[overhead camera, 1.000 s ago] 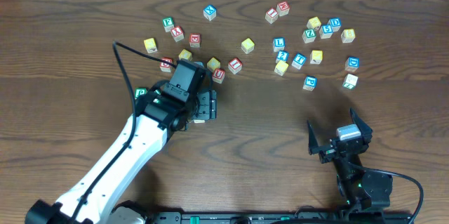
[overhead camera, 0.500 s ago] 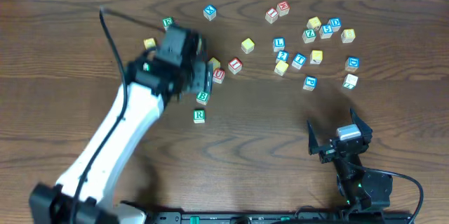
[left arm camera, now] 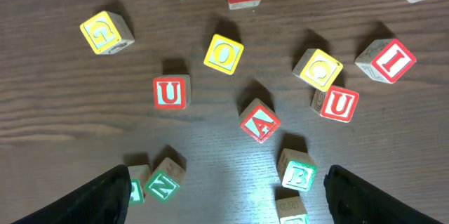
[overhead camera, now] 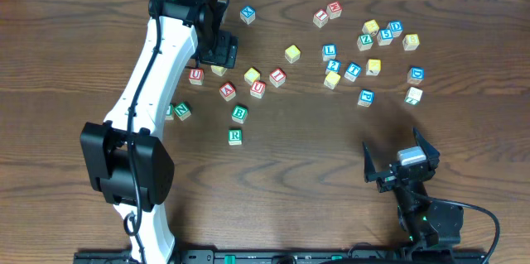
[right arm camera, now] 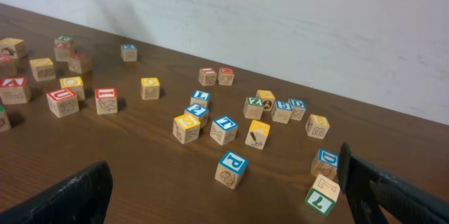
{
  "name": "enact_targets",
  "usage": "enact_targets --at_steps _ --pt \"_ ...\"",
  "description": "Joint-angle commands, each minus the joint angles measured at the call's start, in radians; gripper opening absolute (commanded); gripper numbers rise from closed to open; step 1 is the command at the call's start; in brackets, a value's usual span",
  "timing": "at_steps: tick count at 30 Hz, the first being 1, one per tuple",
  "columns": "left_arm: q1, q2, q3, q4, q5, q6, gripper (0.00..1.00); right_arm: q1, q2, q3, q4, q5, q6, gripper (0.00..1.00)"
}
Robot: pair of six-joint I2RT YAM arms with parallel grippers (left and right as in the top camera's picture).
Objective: Spell out ROBOT
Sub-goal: 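Reach the left gripper to the blue O block and grasp it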
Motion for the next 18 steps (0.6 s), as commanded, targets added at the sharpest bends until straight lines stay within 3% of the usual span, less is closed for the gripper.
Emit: enact_targets --at_steps 1,5,18 --pt "0.001 0.0 0.027 0.024 0.022 0.133 0.87 -0.006 -0.002 -0.001 -0.004 0.0 0.015 0.99" --pt "0.001 0.021 0.027 0.04 0.021 0.325 0.87 -0.006 -0.002 -0.001 -0.004 0.0 0.015 0.99" --pt "0.003 0.206 0.026 0.134 0.021 0.397 0.84 -0.006 -0.002 -0.001 -0.004 0.0 0.015 0.99"
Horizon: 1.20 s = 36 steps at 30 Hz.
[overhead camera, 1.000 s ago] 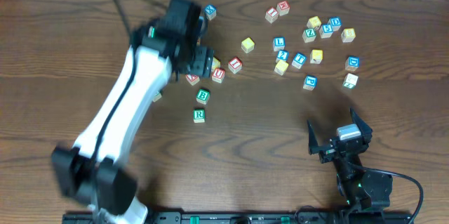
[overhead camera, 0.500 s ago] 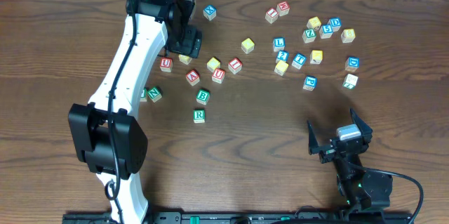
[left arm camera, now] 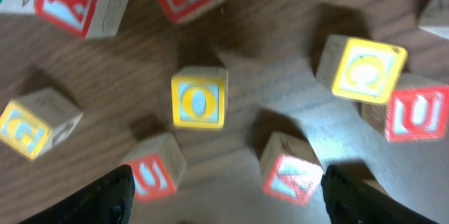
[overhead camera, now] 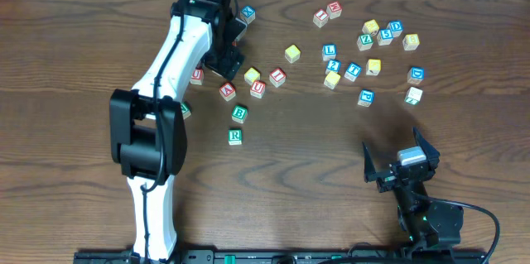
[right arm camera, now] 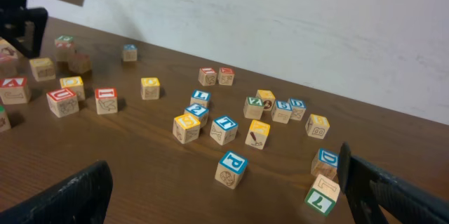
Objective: Spell out ROBOT
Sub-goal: 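Reach the left gripper to the blue O block and grasp it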
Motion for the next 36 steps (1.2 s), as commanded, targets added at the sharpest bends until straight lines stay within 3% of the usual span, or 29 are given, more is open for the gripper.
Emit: enact_targets --at_steps 1,36 --pt "0.004 -0.003 0.024 0.04 0.001 0.039 0.84 -0.006 -0.002 -0.001 -0.005 0.0 0.014 0.99" --pt "0.031 0.11 -0.014 0.113 0.058 0.008 0.79 -0.006 -0.002 -0.001 -0.005 0.0 0.014 0.99"
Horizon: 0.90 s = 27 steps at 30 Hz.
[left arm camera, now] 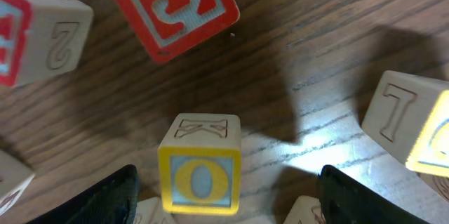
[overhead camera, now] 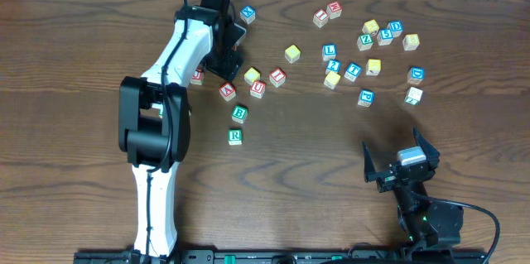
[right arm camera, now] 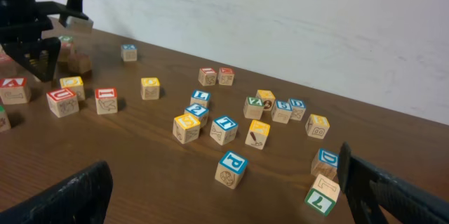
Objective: Spell out ROBOT
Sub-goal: 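Reach the left gripper to the blue O block and grasp it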
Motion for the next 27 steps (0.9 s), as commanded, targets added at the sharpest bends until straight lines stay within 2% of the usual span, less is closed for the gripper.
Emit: enact_targets --at_steps 1,3,5,8,9,12,18,21,27 --pt "0.003 -0.002 -0.003 0.006 0.013 -0.01 0.79 -0.006 -0.002 -0.001 -0.005 0.0 0.015 0.99" --pt "0.004 -0.002 -0.003 0.018 0.013 -0.01 0.79 -0.006 -0.002 -0.001 -0.005 0.0 0.015 0.99" --pt "0.003 -0.002 -0.003 0.026 0.013 -0.01 0.72 -0.006 -0.002 -0.001 -0.005 0.0 0.015 0.99" --pt "0.003 -0.002 -0.003 0.027 0.013 -0.01 0.6 -0.006 -0.002 -0.001 -0.005 0.0 0.015 0.99" --pt "0.003 -0.002 -0.003 0.026 0.013 -0.01 0.47 -0.006 -0.002 -0.001 -0.005 0.0 0.015 0.99" --pt "0.004 -0.002 -0.003 0.024 0.013 -0.01 0.37 -0.006 -0.002 -0.001 -0.005 0.0 0.015 0.99" --pt "0.003 -0.002 -0.003 0.023 0.013 -0.01 0.36 -0.006 -0.002 -0.001 -0.005 0.0 0.015 0.99" --pt "0.003 -0.002 -0.003 0.017 0.013 -0.01 0.5 -0.006 -0.002 -0.001 -0.005 0.0 0.015 0.99" --pt "0.003 -0.002 -0.003 0.018 0.013 -0.01 0.51 -0.006 -0.002 -0.001 -0.005 0.0 0.015 0.99"
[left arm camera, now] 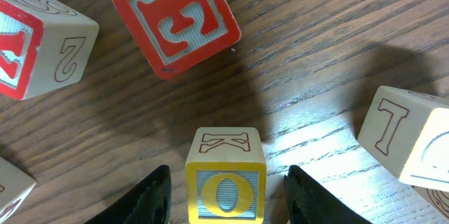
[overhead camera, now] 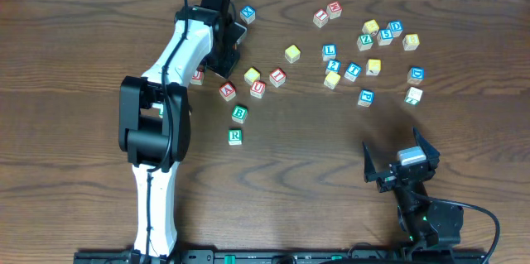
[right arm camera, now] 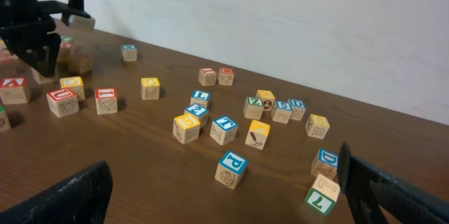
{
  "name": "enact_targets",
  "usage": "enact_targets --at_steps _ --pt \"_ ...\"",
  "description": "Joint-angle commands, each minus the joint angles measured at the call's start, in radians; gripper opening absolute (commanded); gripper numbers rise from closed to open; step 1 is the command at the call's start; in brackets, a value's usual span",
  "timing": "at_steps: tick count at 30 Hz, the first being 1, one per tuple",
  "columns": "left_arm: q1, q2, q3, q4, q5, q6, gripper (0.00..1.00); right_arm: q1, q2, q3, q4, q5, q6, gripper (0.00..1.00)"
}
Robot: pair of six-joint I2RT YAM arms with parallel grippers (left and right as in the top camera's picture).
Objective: Spell out ROBOT
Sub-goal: 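Reach the left gripper to the blue O block and grasp it, then carry the O block toward the placed R block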
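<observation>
A yellow-framed O block (left arm camera: 225,185) stands on the table, its side marked K. My left gripper (left arm camera: 225,197) is low around it: the dark fingers (left arm camera: 151,199) flank both sides with small gaps, so it is open. In the overhead view the left gripper (overhead camera: 222,49) hides this block. A green R block (overhead camera: 235,136) and a green B block (overhead camera: 239,114) lie nearer the front. My right gripper (overhead camera: 400,165) rests open at the front right, holding nothing (right arm camera: 224,196).
A red E block (left arm camera: 175,20) and a block marked 2 (left arm camera: 63,45) lie just beyond the O; a block with an outlined I (left arm camera: 393,136) lies to its right. Several more letter blocks (overhead camera: 364,45) are scattered at the back right, including a blue P (right arm camera: 231,166).
The left fingers have come in from wide apart to just beside the O block, which is now centred between them. The right arm has not moved.
My left gripper was open high above the left cluster of blocks. Then it was lower, over the yellow O. Then it stood low with the O between wide fingers, and now the fingers flank it closely. The right gripper stayed open at rest.
</observation>
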Motion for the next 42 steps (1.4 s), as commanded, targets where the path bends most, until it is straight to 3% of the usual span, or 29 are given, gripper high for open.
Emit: enact_targets --at_steps 1,15,16,17,19,26,28,31,37,42 --pt "0.003 -0.002 -0.003 -0.004 0.002 0.002 0.51 -0.006 -0.002 -0.001 -0.005 0.0 0.015 0.99" --pt "0.003 -0.002 -0.037 0.029 0.002 0.003 0.51 -0.006 -0.002 -0.001 -0.005 0.0 0.015 0.99" --pt "0.004 -0.002 -0.037 0.029 0.002 0.003 0.49 -0.006 -0.002 -0.001 -0.005 0.0 0.015 0.99" --pt "0.003 -0.002 -0.037 0.029 0.002 0.003 0.37 -0.006 -0.002 -0.001 -0.005 0.0 0.015 0.99" --pt "0.003 -0.002 -0.037 0.029 0.002 0.003 0.23 -0.006 -0.002 -0.001 -0.005 0.0 0.015 0.99" --pt "0.003 -0.023 -0.036 -0.015 -0.01 0.003 0.19 -0.006 -0.002 -0.001 -0.005 0.0 0.015 0.99" --pt "0.002 -0.079 -0.026 -0.029 -0.009 0.002 0.14 -0.006 -0.002 -0.001 -0.005 0.0 0.015 0.99" --pt "-0.011 -0.2 -0.02 -0.044 -0.009 -0.018 0.14 -0.007 -0.002 -0.001 -0.005 0.0 0.015 0.99" --pt "-0.022 -0.571 -0.02 -0.081 -0.008 -0.231 0.13 -0.006 -0.002 -0.001 -0.005 0.0 0.015 0.99" --pt "-0.032 -0.752 -0.021 -0.269 0.002 -0.435 0.08 -0.006 -0.002 -0.001 -0.005 0.0 0.015 0.99"
